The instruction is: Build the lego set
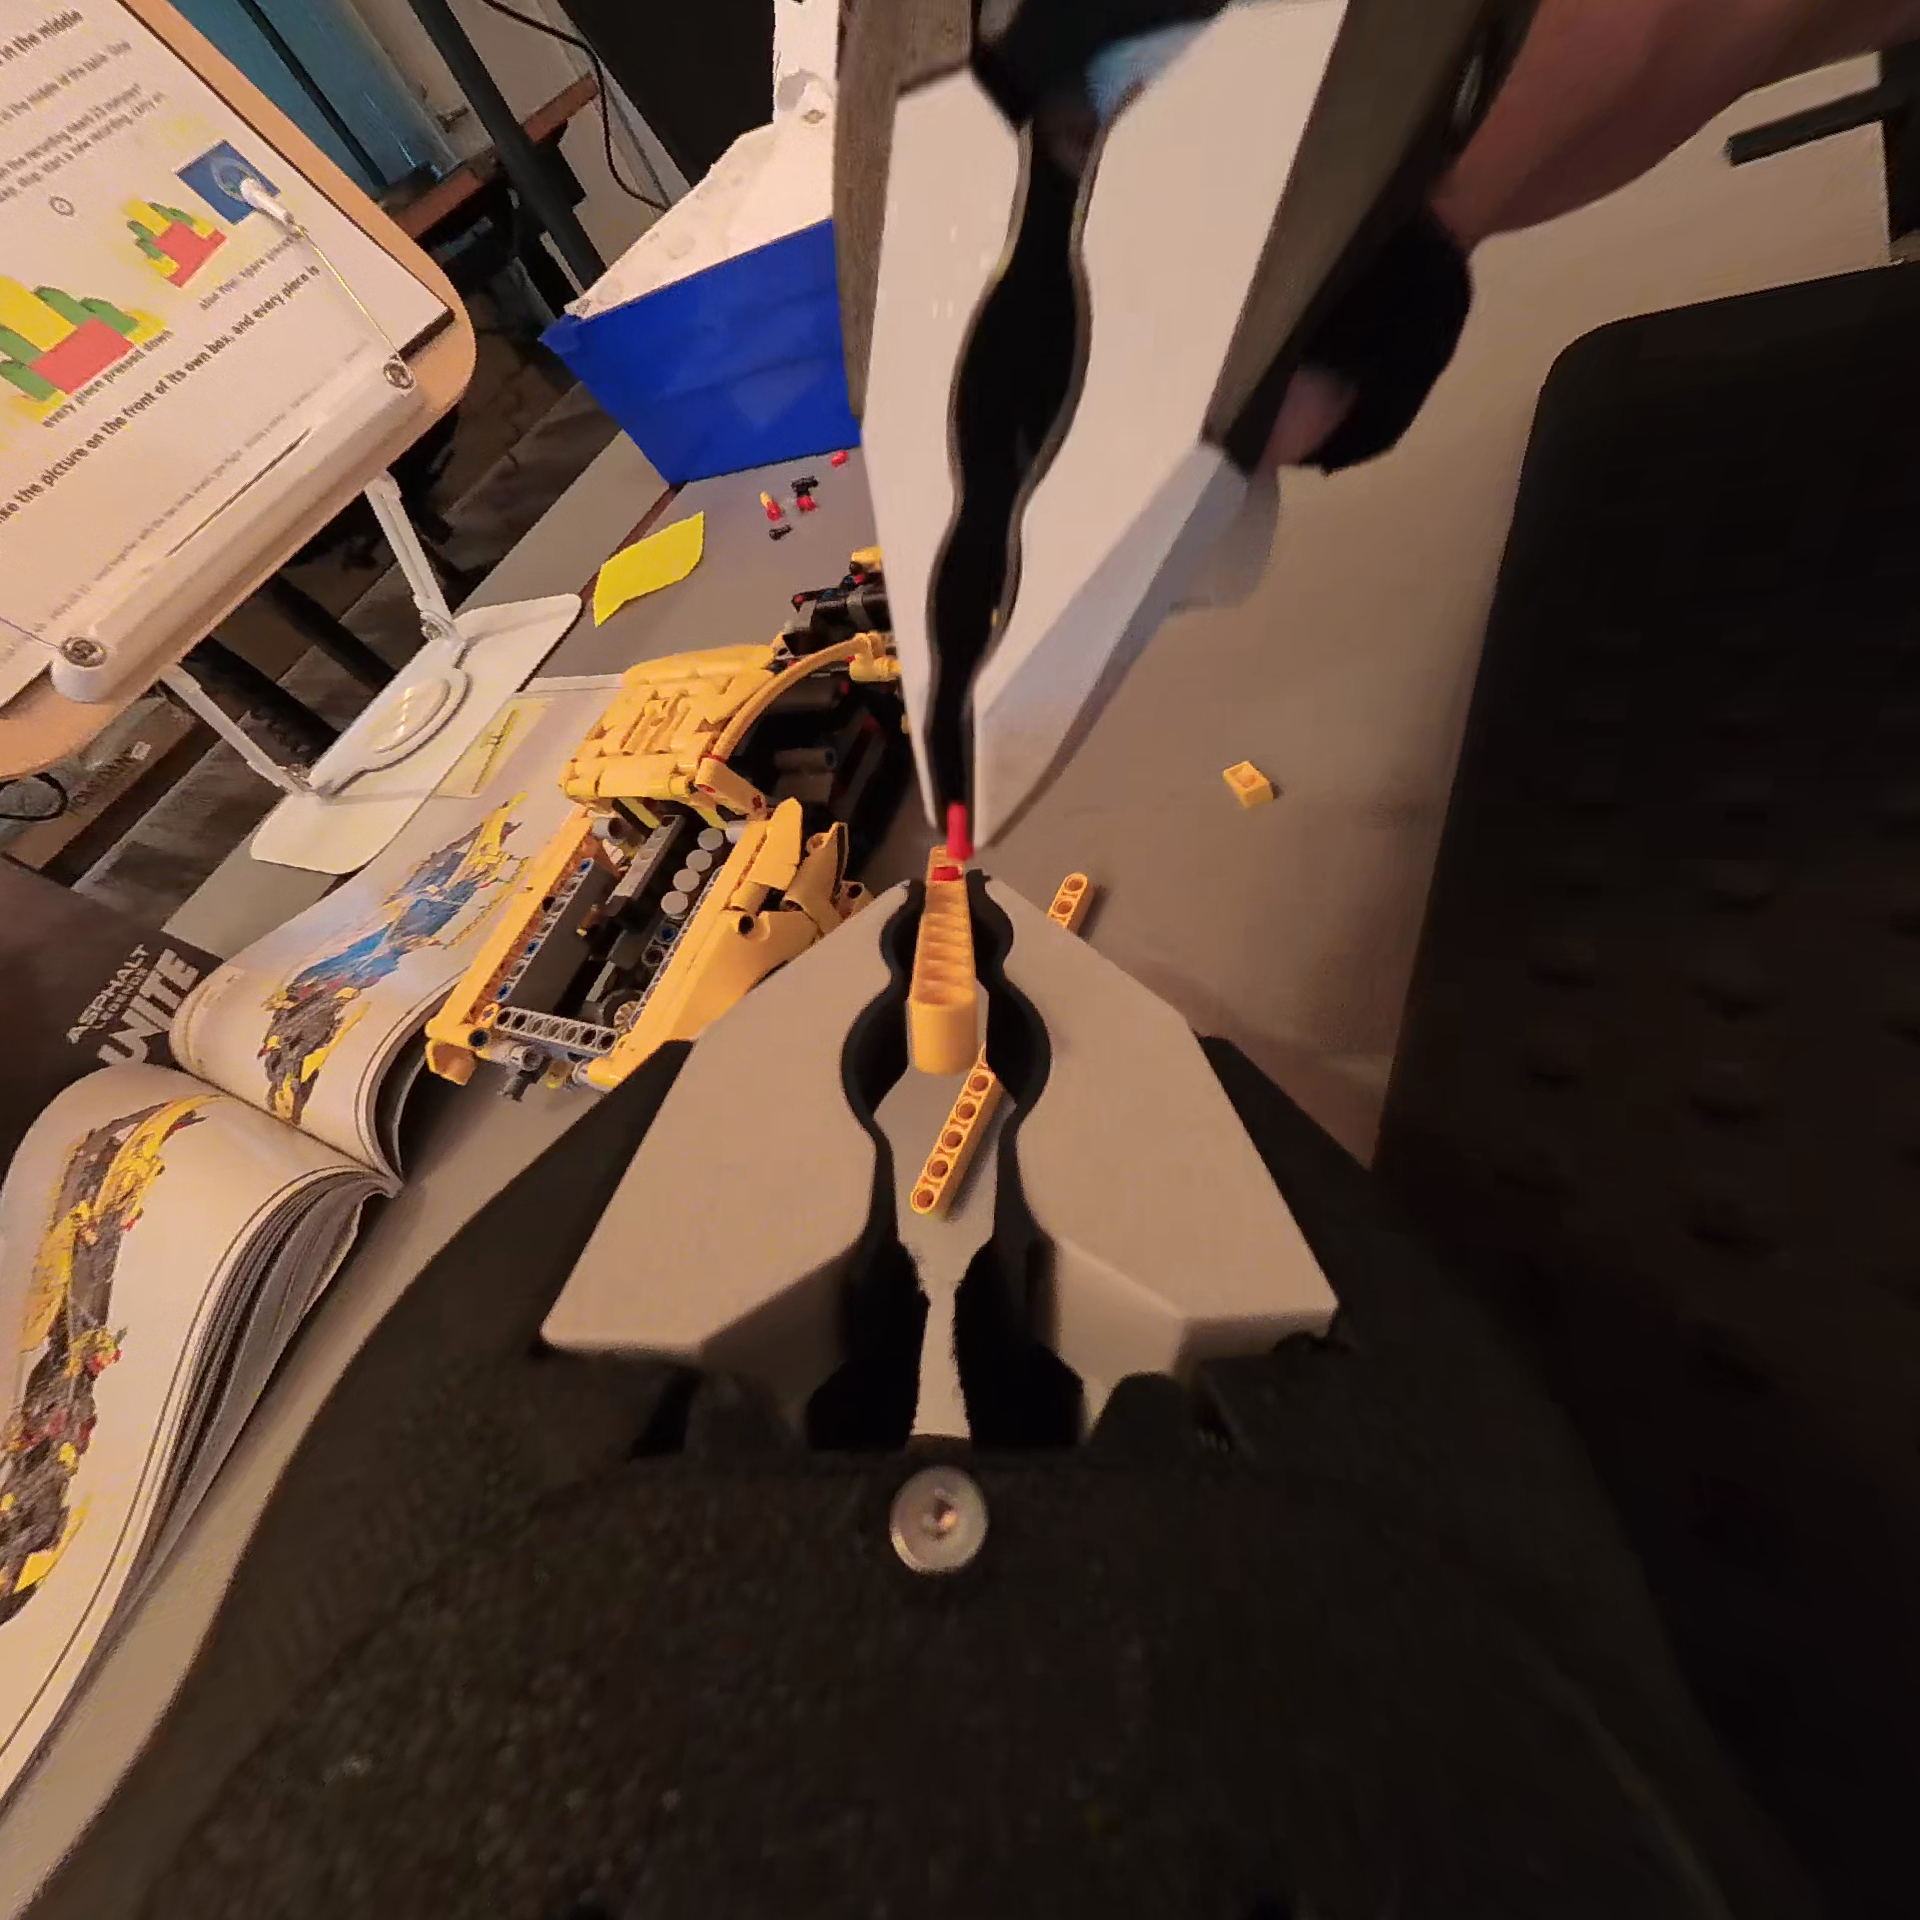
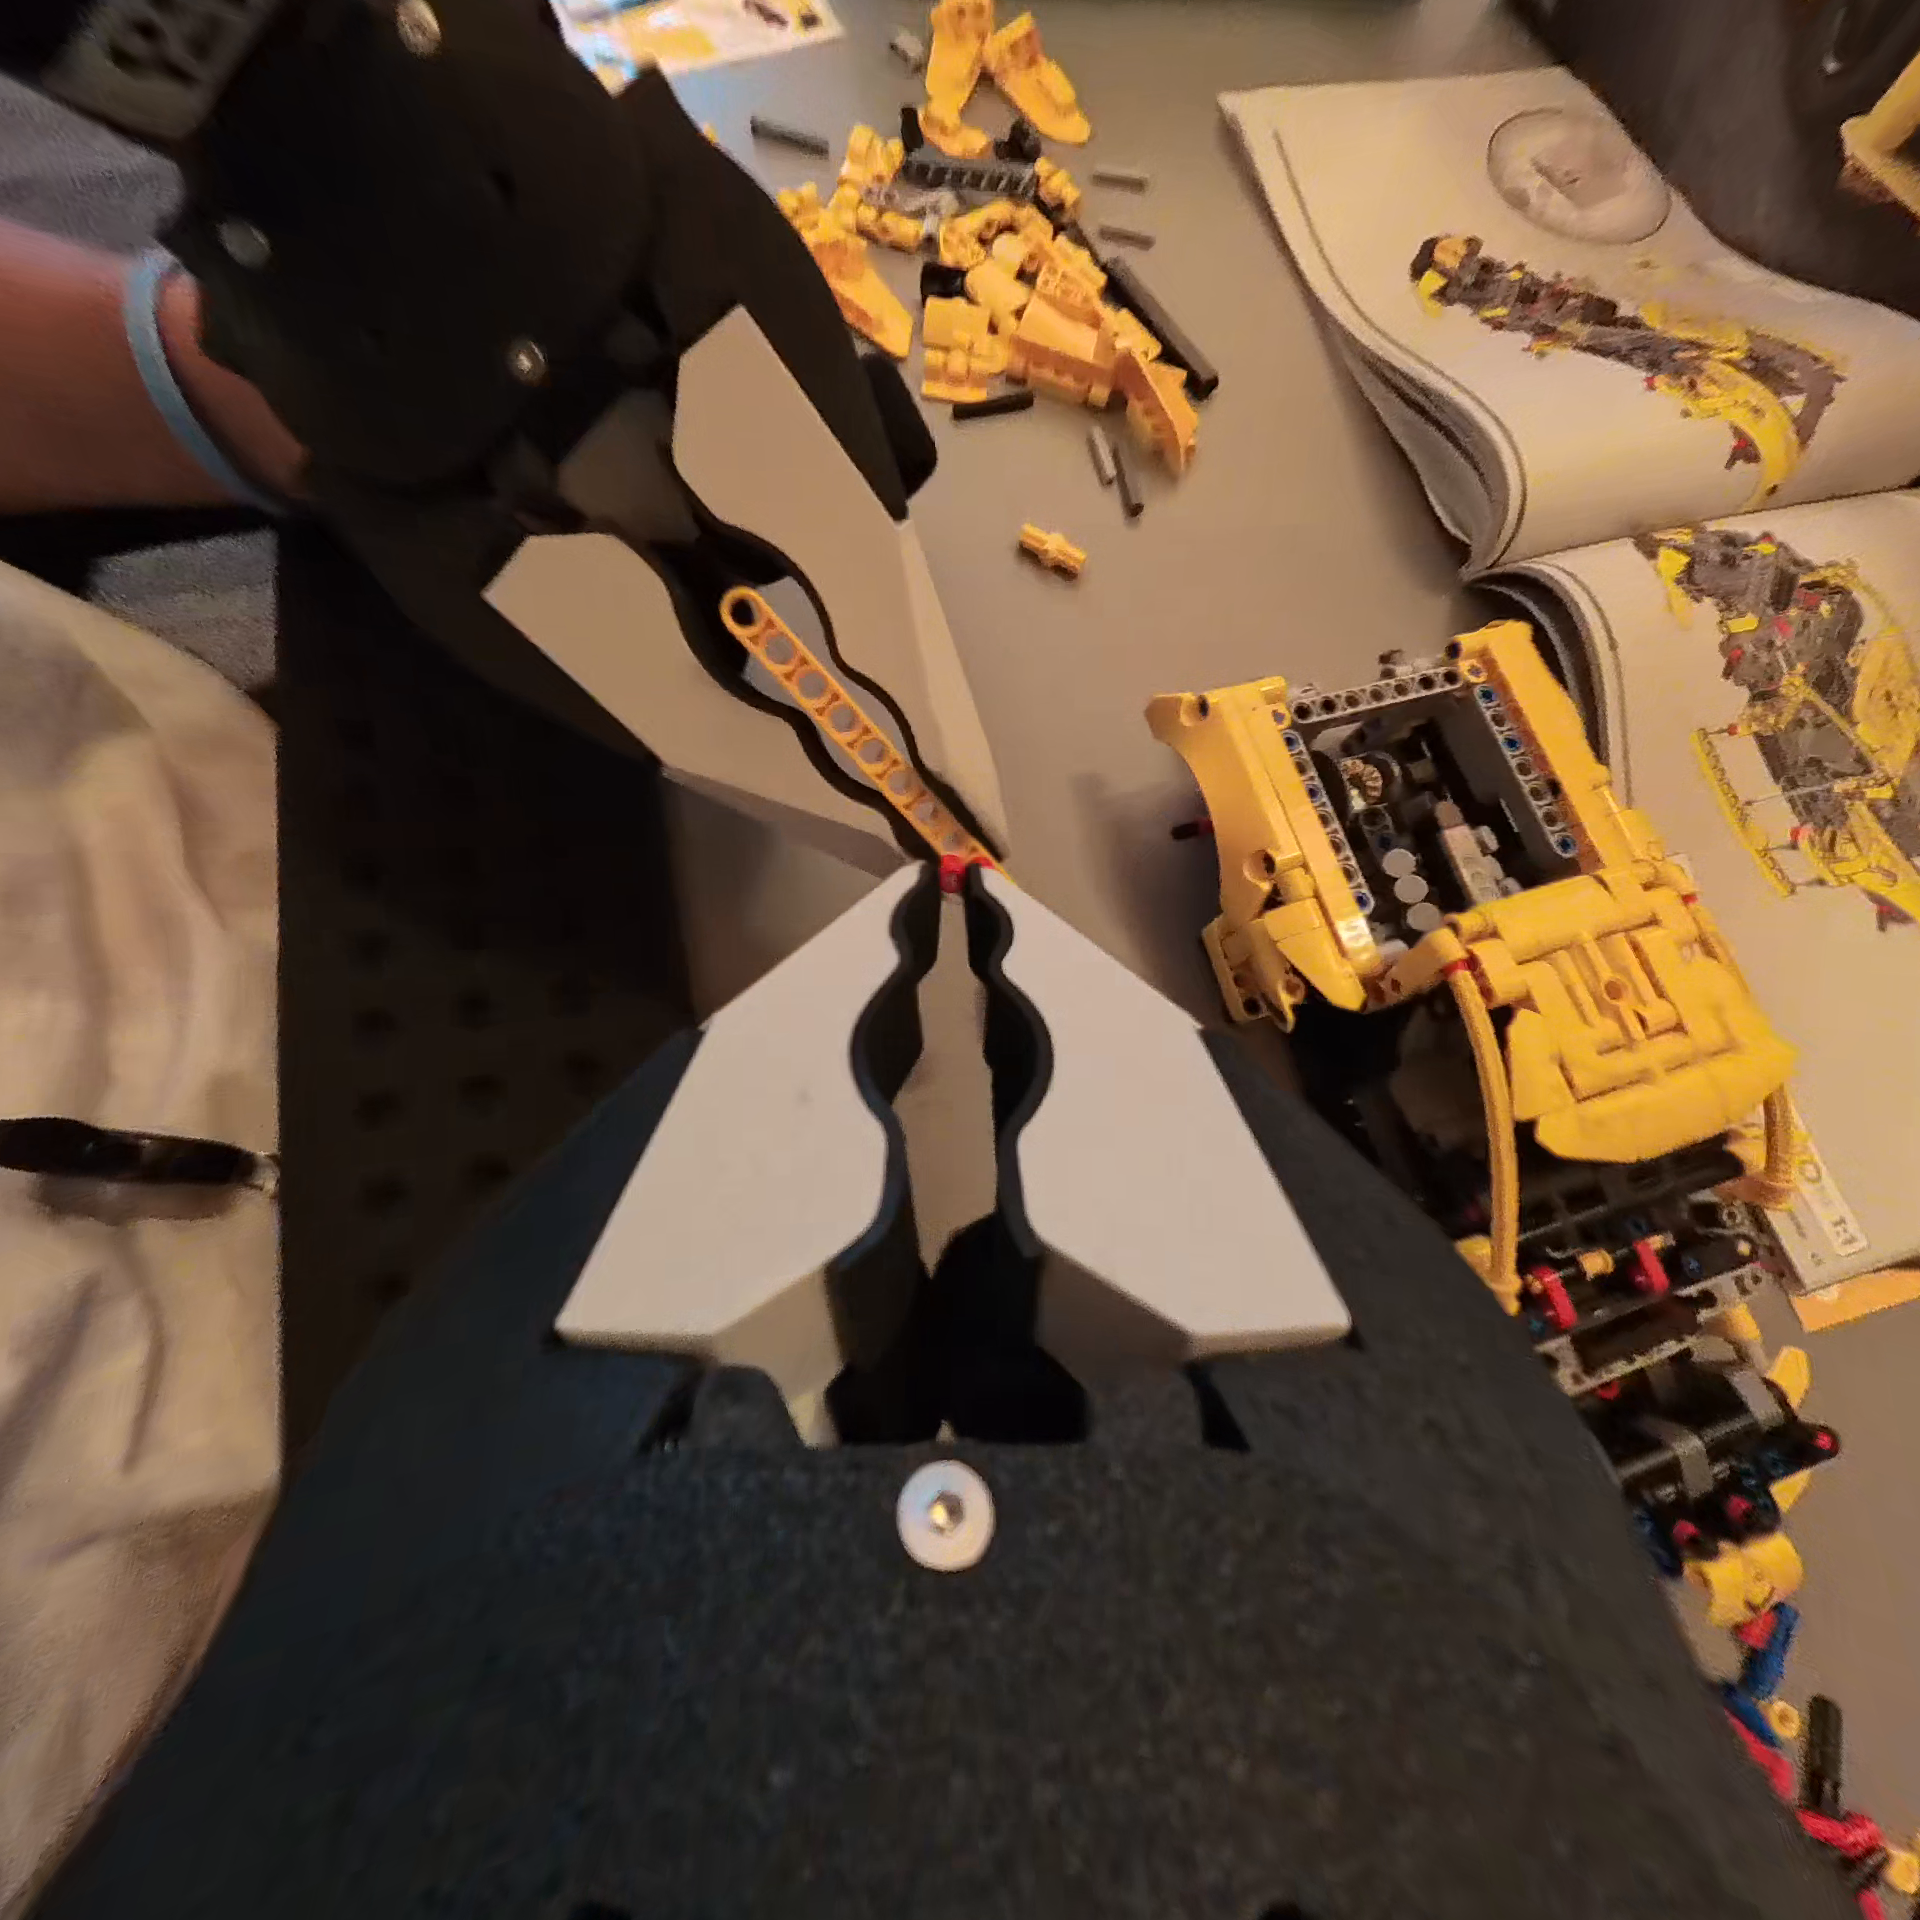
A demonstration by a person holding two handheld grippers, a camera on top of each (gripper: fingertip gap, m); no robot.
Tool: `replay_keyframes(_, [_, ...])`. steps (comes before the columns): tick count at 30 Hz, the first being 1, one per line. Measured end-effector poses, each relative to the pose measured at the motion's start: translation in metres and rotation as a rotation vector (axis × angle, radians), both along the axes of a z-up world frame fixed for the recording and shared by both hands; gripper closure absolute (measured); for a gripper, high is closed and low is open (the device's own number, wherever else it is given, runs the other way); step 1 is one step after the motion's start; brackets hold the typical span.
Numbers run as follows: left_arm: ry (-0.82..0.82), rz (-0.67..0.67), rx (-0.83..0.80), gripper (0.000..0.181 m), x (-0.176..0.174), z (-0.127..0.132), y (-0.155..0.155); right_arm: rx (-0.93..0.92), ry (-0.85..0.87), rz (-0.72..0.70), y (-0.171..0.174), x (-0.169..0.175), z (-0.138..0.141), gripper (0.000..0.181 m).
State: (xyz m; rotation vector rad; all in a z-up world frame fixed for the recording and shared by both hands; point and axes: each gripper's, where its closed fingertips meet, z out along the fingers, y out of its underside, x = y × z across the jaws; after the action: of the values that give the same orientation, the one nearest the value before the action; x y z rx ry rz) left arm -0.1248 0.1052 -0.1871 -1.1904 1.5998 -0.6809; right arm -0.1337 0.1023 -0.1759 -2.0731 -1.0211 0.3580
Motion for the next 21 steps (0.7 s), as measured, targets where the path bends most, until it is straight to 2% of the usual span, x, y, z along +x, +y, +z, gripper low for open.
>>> replay_keyframes(7, [0.012,0.026,0.068,0.174,0.000,-0.001,0.002,-0.054,0.004,0.002,0.006,-0.002,-0.005,0.178])
replay_keyframes(12, [0.042,0.044,0.106,0.174,0.001,-0.005,0.003,-0.066,-0.055,0.018,0.007,-0.002,-0.010,0.178])
replay_keyframes(15, [0.010,0.035,0.016,0.174,0.000,0.001,0.003,-0.043,-0.037,0.034,0.009,-0.003,-0.004,0.178])
replay_keyframes(19, [-0.047,0.001,-0.125,0.174,0.000,0.009,0.002,-0.123,0.048,0.057,0.005,-0.002,0.006,0.178])
replay_keyframes(21, [-0.017,0.027,-0.150,0.174,-0.002,0.002,0.009,-0.120,0.002,0.048,0.000,0.013,0.008,0.178])
